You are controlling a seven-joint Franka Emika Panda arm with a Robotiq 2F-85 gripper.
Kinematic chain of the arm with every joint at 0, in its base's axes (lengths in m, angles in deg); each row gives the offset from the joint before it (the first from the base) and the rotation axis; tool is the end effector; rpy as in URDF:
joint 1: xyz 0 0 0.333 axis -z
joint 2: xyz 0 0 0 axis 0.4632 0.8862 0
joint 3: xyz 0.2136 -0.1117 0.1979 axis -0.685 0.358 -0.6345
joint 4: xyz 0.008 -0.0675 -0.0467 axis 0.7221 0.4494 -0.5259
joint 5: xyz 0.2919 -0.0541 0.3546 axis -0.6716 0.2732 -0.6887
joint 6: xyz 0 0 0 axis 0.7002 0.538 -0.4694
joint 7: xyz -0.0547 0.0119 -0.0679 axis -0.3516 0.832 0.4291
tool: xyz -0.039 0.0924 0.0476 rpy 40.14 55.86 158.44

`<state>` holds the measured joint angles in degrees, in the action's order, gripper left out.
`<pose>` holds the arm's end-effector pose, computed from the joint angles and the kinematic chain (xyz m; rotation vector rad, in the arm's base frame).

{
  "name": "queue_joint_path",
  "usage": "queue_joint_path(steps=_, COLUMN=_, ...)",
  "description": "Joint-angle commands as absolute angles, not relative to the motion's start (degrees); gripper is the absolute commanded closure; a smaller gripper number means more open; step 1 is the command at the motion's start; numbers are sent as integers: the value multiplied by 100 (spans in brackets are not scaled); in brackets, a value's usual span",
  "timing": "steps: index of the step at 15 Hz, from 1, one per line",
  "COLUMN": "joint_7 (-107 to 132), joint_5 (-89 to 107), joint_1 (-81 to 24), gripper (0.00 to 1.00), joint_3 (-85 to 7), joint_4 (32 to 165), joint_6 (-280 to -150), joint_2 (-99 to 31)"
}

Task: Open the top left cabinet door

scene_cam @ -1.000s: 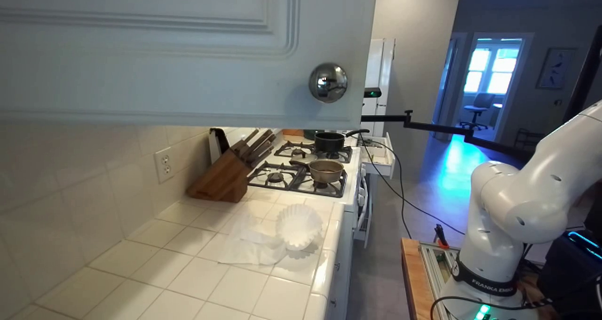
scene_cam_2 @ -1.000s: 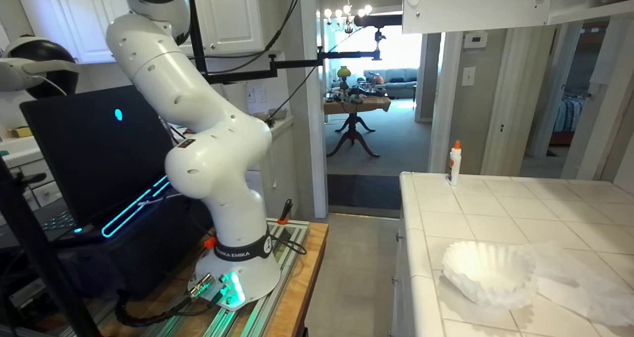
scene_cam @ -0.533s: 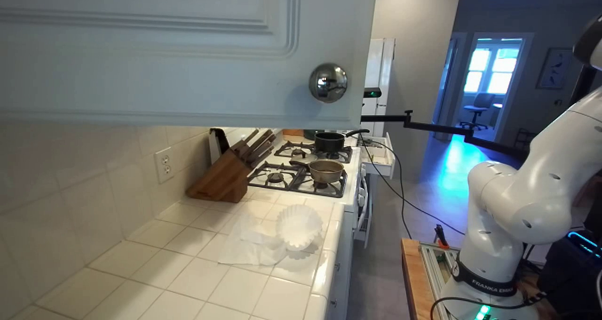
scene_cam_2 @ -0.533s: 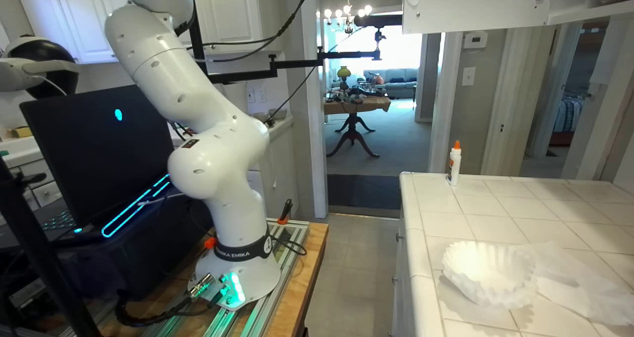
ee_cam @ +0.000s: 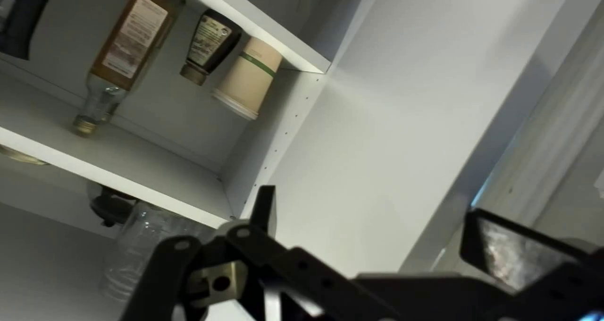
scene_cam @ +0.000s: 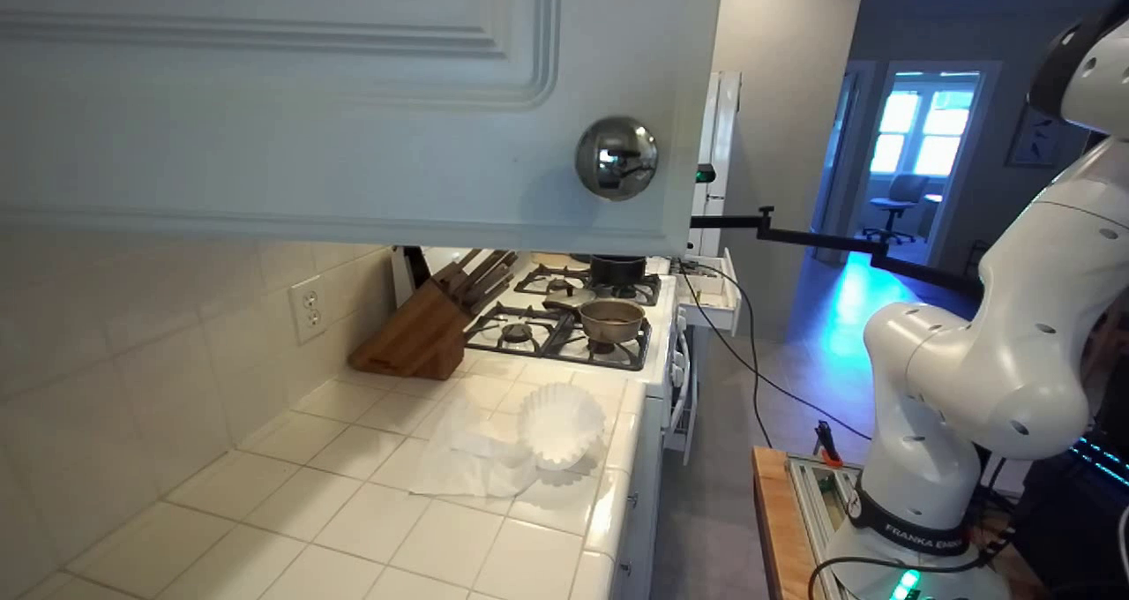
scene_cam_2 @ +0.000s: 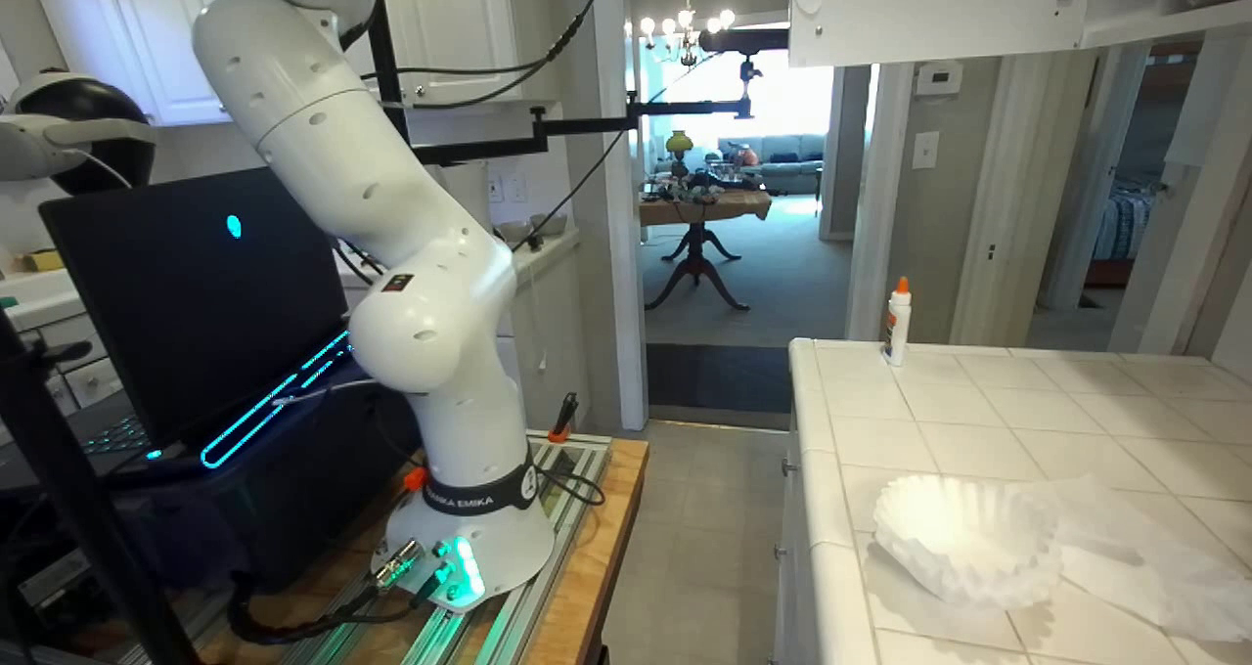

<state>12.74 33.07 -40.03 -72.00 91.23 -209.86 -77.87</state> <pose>0.2601 0.3790 0.9731 2.1227 0.9003 1.8402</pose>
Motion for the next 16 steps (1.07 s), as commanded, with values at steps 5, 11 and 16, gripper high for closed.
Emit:
queue_joint_path(steps=5, joint_7=-172, joint_5=2051, joint_1=-4780, gripper=0, joint_3=-6660, joint_4=9360, joint_6=-21375, joint_2=-7644)
queue_joint_path(steps=11, joint_7=-1035, joint_5=1375, joint_1=-5199, gripper=0, joint_3=-6475, joint_4=9322, joint_6=-21279, joint_2=-7475)
queue_joint_path(steps=16, joint_7=-1429, joint_5=1091, joint_1=-5366, gripper=0, joint_3=-6436, joint_4=9328, joint_6=-21223, joint_2=-7431)
